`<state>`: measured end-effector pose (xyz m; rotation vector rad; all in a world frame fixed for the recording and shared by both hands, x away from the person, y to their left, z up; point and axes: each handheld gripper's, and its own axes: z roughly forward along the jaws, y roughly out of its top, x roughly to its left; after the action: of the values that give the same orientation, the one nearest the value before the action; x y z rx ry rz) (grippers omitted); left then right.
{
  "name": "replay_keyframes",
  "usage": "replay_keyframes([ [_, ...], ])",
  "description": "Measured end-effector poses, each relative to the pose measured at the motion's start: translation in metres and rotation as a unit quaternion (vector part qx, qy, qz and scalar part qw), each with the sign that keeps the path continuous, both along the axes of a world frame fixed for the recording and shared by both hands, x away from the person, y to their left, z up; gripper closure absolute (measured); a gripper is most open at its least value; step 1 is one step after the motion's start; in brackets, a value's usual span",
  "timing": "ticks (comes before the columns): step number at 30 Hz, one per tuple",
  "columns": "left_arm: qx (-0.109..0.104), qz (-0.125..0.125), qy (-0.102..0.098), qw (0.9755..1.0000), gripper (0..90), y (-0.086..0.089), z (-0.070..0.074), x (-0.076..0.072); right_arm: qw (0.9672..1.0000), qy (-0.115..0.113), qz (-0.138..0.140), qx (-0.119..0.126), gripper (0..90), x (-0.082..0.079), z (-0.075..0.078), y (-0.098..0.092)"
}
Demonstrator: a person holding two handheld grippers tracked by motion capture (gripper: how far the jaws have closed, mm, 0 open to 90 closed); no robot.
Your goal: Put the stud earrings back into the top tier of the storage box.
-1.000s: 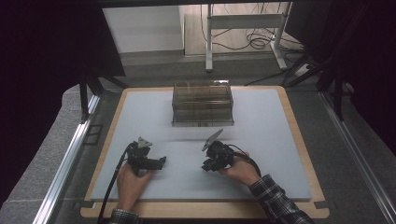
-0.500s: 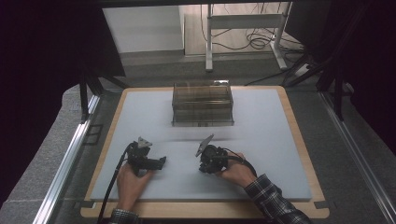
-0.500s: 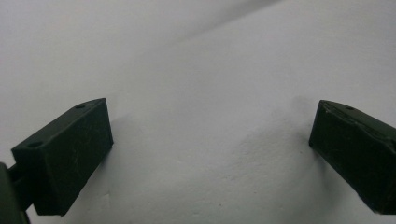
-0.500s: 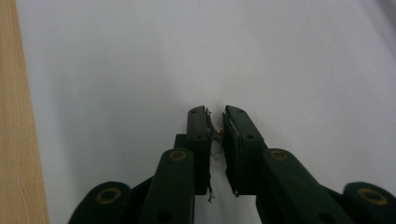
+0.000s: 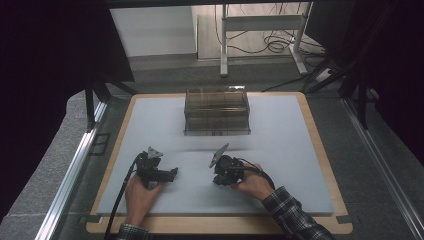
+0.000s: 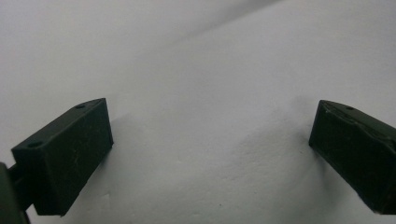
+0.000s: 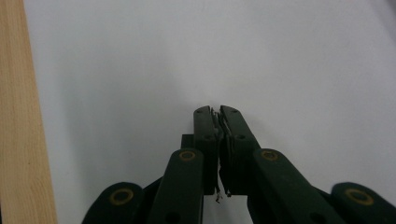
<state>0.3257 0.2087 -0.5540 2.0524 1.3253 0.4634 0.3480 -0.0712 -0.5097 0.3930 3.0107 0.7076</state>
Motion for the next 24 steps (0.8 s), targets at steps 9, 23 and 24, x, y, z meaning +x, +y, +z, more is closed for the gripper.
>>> replay_keyframes([
  [9,-0.002,0.002,-0.001,1.0000,0.0,0.000,0.000,0.000,1.0000,0.000,-0.003,0.009,84.2,0.005,0.008,-0.002],
  [23,-0.002,0.002,-0.001,1.0000,0.0,0.000,0.000,0.000,0.9996,-0.008,-0.014,0.024,84.0,0.018,0.033,-0.009],
  [24,-0.002,0.001,-0.001,1.0000,0.0,0.000,0.000,0.000,0.9996,-0.009,-0.014,0.023,84.0,0.020,0.035,-0.009],
])
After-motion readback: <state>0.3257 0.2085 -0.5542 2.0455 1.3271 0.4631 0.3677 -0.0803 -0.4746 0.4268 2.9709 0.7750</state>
